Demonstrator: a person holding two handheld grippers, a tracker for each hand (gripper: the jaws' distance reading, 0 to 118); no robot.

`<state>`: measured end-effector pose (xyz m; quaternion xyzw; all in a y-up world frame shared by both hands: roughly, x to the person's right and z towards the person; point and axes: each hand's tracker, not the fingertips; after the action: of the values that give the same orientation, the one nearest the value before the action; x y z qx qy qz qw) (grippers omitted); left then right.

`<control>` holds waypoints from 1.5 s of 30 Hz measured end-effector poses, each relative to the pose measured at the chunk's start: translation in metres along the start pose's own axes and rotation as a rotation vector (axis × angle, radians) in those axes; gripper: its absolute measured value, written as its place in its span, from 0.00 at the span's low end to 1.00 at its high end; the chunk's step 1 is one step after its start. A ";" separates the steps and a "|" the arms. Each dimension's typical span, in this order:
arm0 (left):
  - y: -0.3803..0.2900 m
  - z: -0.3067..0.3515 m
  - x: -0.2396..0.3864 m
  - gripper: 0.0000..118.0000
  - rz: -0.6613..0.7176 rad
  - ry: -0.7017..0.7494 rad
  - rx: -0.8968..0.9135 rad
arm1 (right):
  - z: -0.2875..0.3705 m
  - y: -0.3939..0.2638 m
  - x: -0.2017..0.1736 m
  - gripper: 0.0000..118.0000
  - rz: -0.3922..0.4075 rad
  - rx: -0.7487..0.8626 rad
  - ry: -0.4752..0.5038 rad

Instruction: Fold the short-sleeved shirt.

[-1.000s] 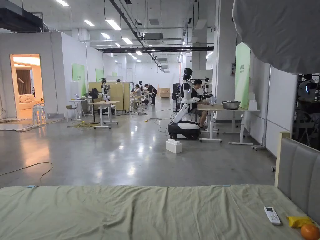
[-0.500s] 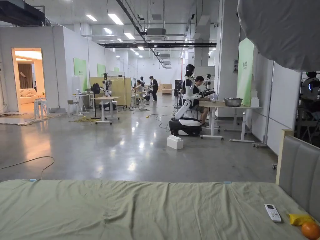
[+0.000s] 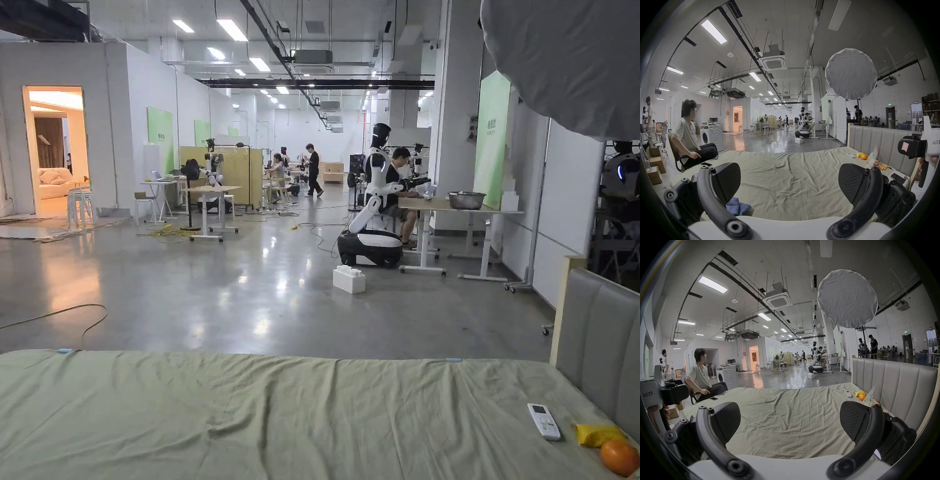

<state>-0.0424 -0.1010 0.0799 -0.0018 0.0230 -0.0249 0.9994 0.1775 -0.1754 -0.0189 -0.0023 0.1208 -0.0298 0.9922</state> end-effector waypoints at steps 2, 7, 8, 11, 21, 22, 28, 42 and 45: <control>0.001 0.000 0.000 1.00 0.004 0.003 0.000 | 0.000 -0.001 0.001 1.00 -0.002 -0.001 0.004; 0.001 -0.003 -0.002 1.00 0.009 0.022 -0.003 | 0.000 -0.001 0.000 1.00 -0.006 -0.001 0.009; 0.002 -0.003 -0.003 1.00 0.012 0.022 -0.003 | 0.000 -0.001 0.000 1.00 -0.008 -0.001 0.010; 0.003 -0.001 -0.004 1.00 0.018 0.019 0.001 | 0.000 0.000 0.000 1.00 -0.012 0.001 0.011; 0.004 0.000 -0.003 1.00 0.022 0.003 -0.007 | -0.001 -0.005 0.002 1.00 -0.030 -0.010 0.002; 0.004 0.000 -0.003 1.00 0.022 0.000 -0.006 | -0.001 -0.004 0.003 1.00 -0.034 -0.010 0.004; 0.002 0.001 0.000 1.00 0.005 -0.007 -0.002 | 0.002 -0.002 0.003 1.00 -0.043 -0.001 0.003; 0.009 0.004 -0.001 1.00 0.031 -0.048 -0.009 | 0.001 0.017 -0.014 1.00 -0.204 0.003 0.018; 0.015 0.006 0.001 1.00 0.020 -0.041 -0.018 | -0.002 0.022 -0.016 1.00 -0.228 -0.085 -0.114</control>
<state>-0.0402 -0.0861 0.0857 -0.0109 0.0027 -0.0148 0.9998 0.1628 -0.1524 -0.0173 -0.0597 0.0646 -0.1371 0.9866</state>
